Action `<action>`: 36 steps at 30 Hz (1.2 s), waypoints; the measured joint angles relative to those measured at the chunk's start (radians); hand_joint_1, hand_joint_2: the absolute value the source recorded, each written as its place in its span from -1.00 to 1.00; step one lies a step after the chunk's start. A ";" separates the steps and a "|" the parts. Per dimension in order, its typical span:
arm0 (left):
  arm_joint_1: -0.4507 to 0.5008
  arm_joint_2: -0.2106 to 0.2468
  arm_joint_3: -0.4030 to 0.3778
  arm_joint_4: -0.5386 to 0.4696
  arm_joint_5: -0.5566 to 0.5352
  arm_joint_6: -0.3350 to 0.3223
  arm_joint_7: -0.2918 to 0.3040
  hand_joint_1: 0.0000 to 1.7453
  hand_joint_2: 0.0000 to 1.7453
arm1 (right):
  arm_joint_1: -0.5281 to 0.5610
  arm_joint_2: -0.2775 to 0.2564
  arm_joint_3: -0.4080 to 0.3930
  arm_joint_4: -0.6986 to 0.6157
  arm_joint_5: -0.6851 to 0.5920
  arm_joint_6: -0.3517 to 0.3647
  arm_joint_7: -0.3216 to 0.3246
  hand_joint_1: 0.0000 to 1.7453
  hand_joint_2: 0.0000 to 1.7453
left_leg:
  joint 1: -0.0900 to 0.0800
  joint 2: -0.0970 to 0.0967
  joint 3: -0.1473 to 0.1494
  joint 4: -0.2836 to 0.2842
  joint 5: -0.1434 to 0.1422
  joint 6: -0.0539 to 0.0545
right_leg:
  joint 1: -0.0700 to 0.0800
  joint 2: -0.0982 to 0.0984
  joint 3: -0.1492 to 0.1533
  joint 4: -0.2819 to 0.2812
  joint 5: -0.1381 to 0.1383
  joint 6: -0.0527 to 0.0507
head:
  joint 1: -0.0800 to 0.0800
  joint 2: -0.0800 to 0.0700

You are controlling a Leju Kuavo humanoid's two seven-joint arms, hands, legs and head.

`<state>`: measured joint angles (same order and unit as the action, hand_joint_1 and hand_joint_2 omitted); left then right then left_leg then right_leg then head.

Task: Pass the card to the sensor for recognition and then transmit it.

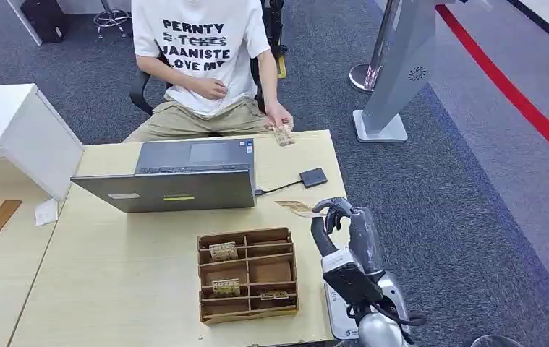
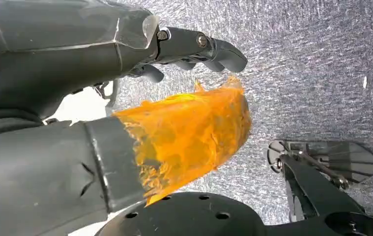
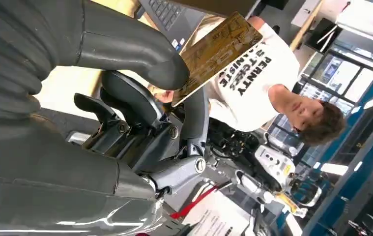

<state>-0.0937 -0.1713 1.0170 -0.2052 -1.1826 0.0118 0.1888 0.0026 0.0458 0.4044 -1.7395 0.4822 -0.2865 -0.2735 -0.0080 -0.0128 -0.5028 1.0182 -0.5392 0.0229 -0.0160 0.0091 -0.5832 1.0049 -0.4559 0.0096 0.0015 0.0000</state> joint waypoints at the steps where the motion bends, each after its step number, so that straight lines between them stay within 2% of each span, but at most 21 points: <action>1: 0.000 0.000 0.000 0.000 -0.003 0.000 -0.001 -1.00 -1.00 | -0.002 0.000 0.000 0.000 0.002 0.000 -0.001 1.00 1.00 | 0.000 0.000 0.000 0.000 0.000 0.000 | 0.000 0.000 0.000 0.000 0.000 0.000 | 0.000 0.000; 7: -0.003 0.000 0.000 0.000 -0.020 -0.003 0.002 -1.00 -1.00 | -0.053 0.000 0.006 0.000 0.022 0.010 -0.005 1.00 1.00 | 0.000 0.000 0.000 0.000 0.000 0.000 | 0.000 0.000 0.000 0.000 0.000 0.000 | 0.000 0.000; 14: -0.017 0.000 -0.005 0.000 -0.054 -0.013 0.014 -1.00 -1.00 | -0.185 0.007 0.024 0.016 0.024 0.040 0.038 1.00 1.00 | 0.000 0.000 0.000 0.000 0.000 0.000 | 0.000 0.000 0.000 0.000 0.001 0.000 | 0.000 0.000; 24: -0.043 -0.002 -0.047 0.000 -0.098 -0.031 0.034 -1.00 -1.00 | -0.437 0.054 0.047 0.201 0.035 0.079 0.133 1.00 1.00 | 0.000 0.000 0.000 0.000 0.001 0.001 | 0.000 0.000 0.000 0.001 0.001 -0.001 | 0.000 0.000; 36: -0.048 -0.005 -0.054 0.000 -0.100 -0.032 0.034 -1.00 -1.00 | -0.481 0.072 0.055 0.268 0.038 0.082 0.135 1.00 1.00 | 0.000 -0.001 -0.001 0.000 0.001 0.001 | 0.000 0.000 0.000 0.000 0.001 -0.001 | 0.000 0.000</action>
<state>-0.1415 -0.1759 0.9632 -0.2052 -1.2821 -0.0198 0.2232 -0.4784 0.1175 0.4593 -1.4717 0.5203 -0.2045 -0.1381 -0.0081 -0.0138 -0.5035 1.0183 -0.5381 0.0236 -0.0160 0.0088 -0.5833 1.0052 -0.4552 0.0089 0.0019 0.0000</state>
